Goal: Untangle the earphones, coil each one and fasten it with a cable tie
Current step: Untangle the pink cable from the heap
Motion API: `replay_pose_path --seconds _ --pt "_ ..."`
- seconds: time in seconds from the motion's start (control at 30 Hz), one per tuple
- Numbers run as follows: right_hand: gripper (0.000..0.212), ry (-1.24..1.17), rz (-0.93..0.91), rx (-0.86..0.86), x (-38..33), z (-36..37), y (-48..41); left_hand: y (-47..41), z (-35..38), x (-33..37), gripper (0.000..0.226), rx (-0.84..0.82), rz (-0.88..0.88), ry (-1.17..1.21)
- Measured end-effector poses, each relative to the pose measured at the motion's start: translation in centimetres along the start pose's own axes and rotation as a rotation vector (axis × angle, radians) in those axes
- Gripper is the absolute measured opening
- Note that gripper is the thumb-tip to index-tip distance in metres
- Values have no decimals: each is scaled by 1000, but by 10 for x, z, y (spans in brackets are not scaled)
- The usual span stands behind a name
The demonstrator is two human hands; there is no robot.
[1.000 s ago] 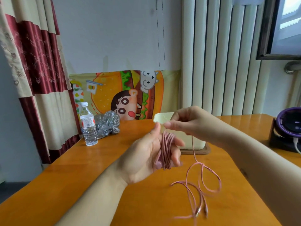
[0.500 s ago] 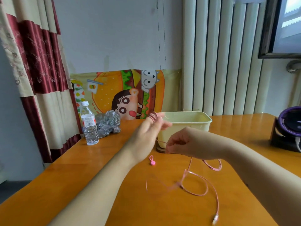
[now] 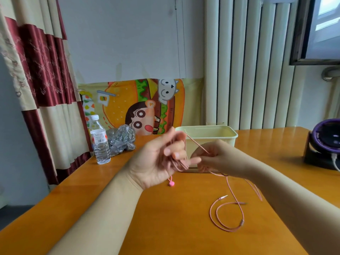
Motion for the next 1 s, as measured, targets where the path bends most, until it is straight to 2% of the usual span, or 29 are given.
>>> replay_pose_path --seconds 0.07,0.17,0.3,0.43,0.57,0.67,0.73,0.8,0.93,1.0 --pt "10 -192 76 -56 15 7 0 0 -7 12 21 76 146 132" --pt "14 -378 159 -116 31 17 2 7 -25 31 27 393 405 199" --pt "20 -484 208 -113 49 22 4 30 -51 54 24 741 690 101" --pt "37 -492 228 -9 64 13 6 50 -74 68 20 937 740 -114" --pt "21 -468 262 247 81 -6 9 71 -90 76 24 1123 765 -392" --pt "21 -482 320 493 98 -29 19 89 -100 79 45 1254 694 -663" --pt "21 -437 328 565 101 -37 23 95 -104 79 49 1308 626 -822" --pt "20 -390 289 584 96 -40 21 90 -107 76 43 1279 521 -1008" --pt "20 -405 226 684 86 -47 16 69 -110 59 32 1166 139 -1594" --pt "21 -429 198 744 82 -53 16 62 -112 46 27 1056 -45 -1810"
Point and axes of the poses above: each hand's wrist, its own y-axis away from the middle knuckle, its own z-axis out of the palm, x = y × z, the point moved 7 cm from there along -y, towards the middle knuckle, and after that the axes turned 6 degrees about -x, right-handed, at the moved point
